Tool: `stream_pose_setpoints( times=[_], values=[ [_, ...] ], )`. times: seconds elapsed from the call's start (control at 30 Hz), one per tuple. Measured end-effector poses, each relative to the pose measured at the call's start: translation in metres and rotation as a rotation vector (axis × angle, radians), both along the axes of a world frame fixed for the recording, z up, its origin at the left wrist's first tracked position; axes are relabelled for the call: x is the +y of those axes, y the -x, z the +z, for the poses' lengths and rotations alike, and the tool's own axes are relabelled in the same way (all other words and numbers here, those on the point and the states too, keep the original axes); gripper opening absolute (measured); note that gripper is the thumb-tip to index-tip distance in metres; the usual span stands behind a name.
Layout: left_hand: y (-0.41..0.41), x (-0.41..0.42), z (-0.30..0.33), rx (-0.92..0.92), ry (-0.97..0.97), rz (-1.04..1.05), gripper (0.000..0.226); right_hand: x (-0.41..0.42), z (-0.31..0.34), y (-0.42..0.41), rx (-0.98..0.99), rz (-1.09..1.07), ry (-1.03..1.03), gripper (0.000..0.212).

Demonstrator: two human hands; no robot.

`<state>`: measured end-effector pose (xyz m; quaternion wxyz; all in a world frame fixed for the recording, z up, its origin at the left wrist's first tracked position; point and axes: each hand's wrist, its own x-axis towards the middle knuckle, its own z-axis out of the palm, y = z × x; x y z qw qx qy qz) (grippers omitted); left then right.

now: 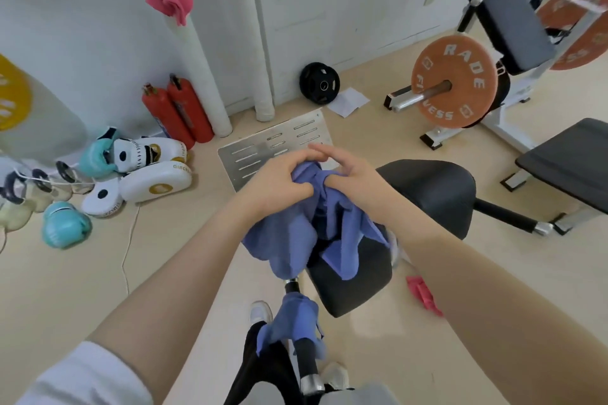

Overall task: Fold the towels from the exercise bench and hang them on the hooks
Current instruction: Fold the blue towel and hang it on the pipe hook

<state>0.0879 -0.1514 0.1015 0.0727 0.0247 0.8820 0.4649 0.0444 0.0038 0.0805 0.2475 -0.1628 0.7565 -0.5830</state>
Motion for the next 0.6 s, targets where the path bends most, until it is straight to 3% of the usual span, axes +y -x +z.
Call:
stream_pose_setpoints(
  times=[0.1,0.2,0.27,0.33,0.43,0.6],
  values=[
    [-0.014,-0.01,0.013,-0.04,-0.068,-0.03,0.051,0.004,0.006,-0.003,-0.06,0.133,0.006,0.044],
    [-0.023,-0.017,0.013,-0.122,0.039,-0.037,0.037,-0.001,0.001,-0.01,-0.108,0.263,-0.116,0.023],
    [-0.026,-0.02,0.004,-0.142,0.077,0.038,0.03,-0.007,-0.005,-0.015,-0.064,0.229,-0.156,0.019],
    [-0.03,-0.024,-0.005,-0.09,0.104,0.166,0.027,-0.013,-0.007,-0.019,-0.095,0.113,-0.039,0.014],
    [-0.033,-0.029,-0.013,-0.008,0.152,0.308,0.021,-0.015,-0.004,-0.018,-0.323,-0.05,0.263,0.016],
    [-0.039,-0.051,-0.021,-0.103,0.018,0.317,0.015,-0.011,0.002,-0.008,-0.533,-0.205,0.381,0.026]
  ],
)
